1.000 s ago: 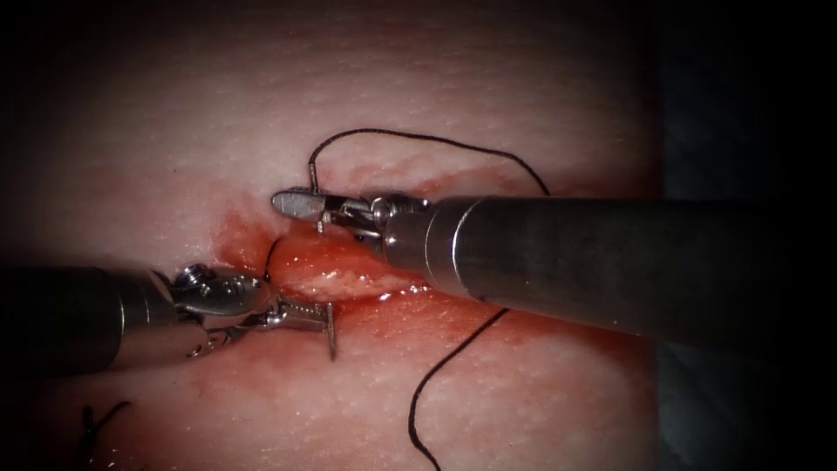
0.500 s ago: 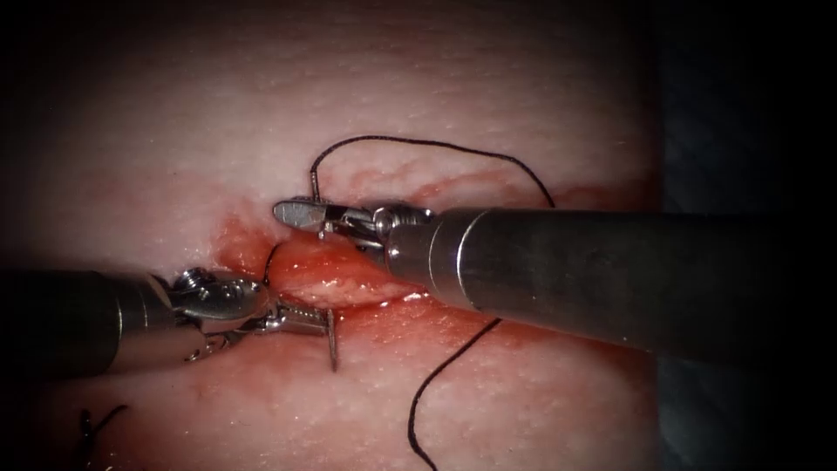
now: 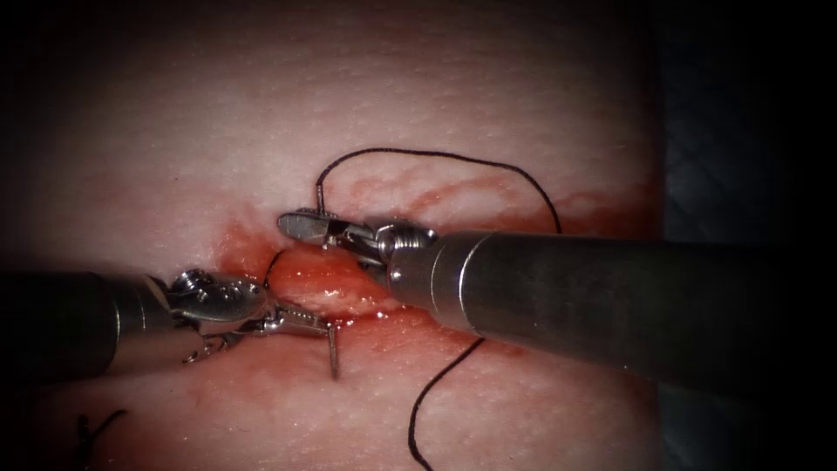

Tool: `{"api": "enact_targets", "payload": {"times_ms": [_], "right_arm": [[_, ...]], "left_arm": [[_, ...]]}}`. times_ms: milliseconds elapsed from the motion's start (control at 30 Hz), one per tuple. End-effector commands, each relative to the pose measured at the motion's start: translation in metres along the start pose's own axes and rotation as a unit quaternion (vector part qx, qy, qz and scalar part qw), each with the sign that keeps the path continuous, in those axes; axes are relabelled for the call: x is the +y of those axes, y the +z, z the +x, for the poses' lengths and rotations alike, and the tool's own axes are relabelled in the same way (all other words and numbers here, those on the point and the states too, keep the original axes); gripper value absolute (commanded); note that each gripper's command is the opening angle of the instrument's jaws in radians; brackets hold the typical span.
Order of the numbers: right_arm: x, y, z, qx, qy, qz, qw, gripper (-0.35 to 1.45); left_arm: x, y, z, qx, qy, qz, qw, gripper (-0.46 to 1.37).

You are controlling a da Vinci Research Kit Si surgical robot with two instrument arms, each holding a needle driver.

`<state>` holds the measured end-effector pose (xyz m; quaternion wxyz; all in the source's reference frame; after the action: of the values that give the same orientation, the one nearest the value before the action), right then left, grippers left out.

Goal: Wound Closure
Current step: Pierce the needle through the tissue above the wound with the right tool

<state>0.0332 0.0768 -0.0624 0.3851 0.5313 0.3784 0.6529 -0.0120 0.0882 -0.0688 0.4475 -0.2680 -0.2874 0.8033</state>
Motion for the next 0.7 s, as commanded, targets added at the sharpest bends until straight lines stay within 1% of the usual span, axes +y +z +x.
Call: {"api": "enact_targets", "payload": {"times_ms": [33, 100, 167, 400, 600, 700], "right_arm": [[-0.0002, -0.0004, -0.0001, 0.001, 0.006, 0.003, 1.0, -0.35], [-0.0003, -0.0006, 0.0003, 0.005, 0.007, 0.003, 1.0, -0.35], [-0.0004, -0.0009, 0.001, 0.014, 0.008, 0.012, 1.0, -0.35], [-0.001, -0.0011, 0.0046, 0.038, 0.017, 0.01, 0.999, -0.35], [-0.001, -0.0005, 0.0083, 0.054, -0.025, 0.013, 0.998, -0.35], [-0.0006, 0.0, 0.0095, 0.055, -0.025, 0.014, 0.998, -0.35]], "left_arm": [[0.0, 0.0, 0.0, 0.0, 0.0, 0.003, 1.0, -0.08], [0.0, 0.0, 0.0, 0.0, 0.0, 0.003, 1.0, -0.08], [0.0, 0.0, 0.0, 0.0, 0.0, 0.003, 1.0, -0.07], [0.0002, 0.0001, -0.0001, 0.001, 0.0, 0.003, 1.0, -0.07], [0.0002, 0.0001, -0.0001, 0.001, 0.0, 0.003, 1.0, -0.07], [0.0002, 0.0001, -0.0001, 0.001, -0.001, 0.003, 1.0, -0.07]]}}
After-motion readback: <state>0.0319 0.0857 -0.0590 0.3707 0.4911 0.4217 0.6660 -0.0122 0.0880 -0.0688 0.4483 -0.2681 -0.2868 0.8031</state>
